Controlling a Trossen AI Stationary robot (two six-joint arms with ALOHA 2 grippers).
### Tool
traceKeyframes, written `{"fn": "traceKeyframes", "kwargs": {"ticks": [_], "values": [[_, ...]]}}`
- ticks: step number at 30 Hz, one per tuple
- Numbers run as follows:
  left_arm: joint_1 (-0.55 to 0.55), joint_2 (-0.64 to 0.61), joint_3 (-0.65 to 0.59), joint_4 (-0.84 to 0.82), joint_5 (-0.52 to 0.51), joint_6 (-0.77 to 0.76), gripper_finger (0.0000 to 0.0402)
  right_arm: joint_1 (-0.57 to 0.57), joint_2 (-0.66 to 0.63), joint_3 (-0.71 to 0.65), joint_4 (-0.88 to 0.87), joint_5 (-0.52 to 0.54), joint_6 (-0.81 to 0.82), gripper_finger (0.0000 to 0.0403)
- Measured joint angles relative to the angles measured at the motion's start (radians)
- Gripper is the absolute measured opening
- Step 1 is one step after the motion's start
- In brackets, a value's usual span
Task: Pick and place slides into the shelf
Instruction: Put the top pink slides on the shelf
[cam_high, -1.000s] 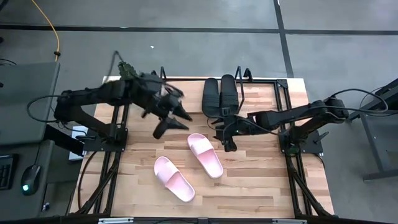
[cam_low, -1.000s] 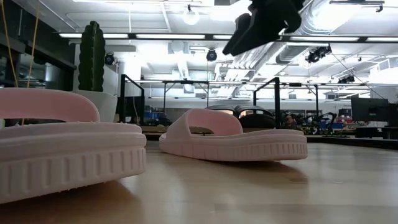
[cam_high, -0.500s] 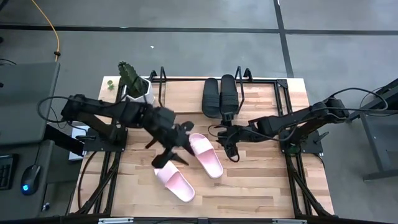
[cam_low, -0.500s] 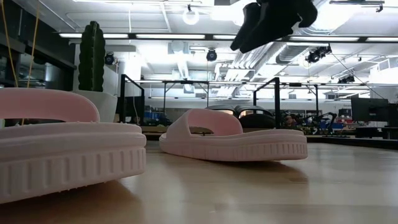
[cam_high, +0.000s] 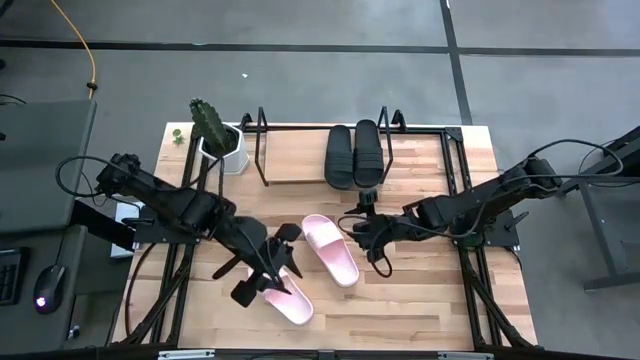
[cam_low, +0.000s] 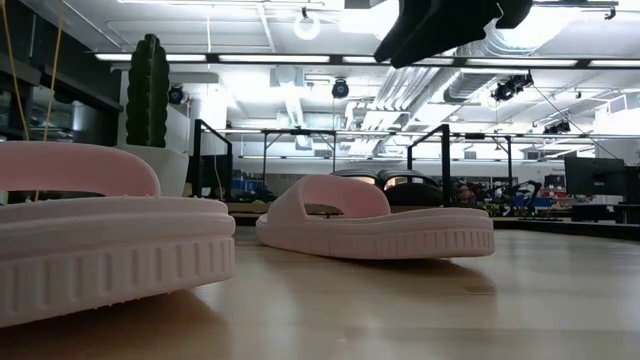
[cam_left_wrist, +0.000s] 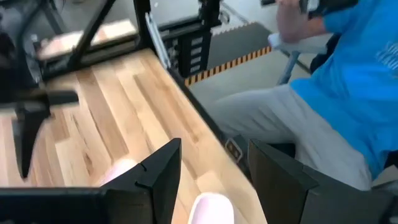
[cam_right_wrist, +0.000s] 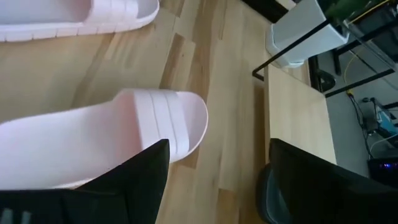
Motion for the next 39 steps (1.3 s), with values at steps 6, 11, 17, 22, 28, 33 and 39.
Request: {"fn": "traceKeyframes", "kwargs": {"ticks": [6, 11, 17, 22, 28, 33, 39], "values": [[-0.012, -0.004, -0.112, 0.074, -0.029, -0.043, 0.0175, 0.020, 0.002, 0.000, 0.011, 0.003, 0.005, 0.0266], [-0.010, -0.003, -0.195, 0.182, -0.032, -0.049, 0.0175, 0.046, 0.022, 0.000, 0.010, 0.051, 0.018, 0.0266], [-0.011, -0.006, -0.296, 0.342, -0.030, -0.053, 0.0175, 0.084, 0.074, 0.000, 0.021, 0.109, 0.026, 0.0266], [-0.010, -0.012, -0.382, 0.467, -0.029, -0.079, 0.0175, 0.111, 0.105, 0.000, 0.049, 0.176, 0.026, 0.0266], [-0.010, -0.016, -0.461, 0.574, -0.036, -0.128, 0.0175, 0.142, 0.134, 0.000, 0.070, 0.234, 0.027, 0.0266], [-0.018, -0.016, -0.505, 0.635, -0.102, -0.161, 0.0175, 0.157, 0.177, 0.000, 0.084, 0.261, 0.033, 0.0266], [-0.017, -0.019, -0.588, 0.883, -0.118, -0.161, 0.0175, 0.157, 0.222, -0.001, 0.094, 0.297, 0.028, 0.0266]]}}
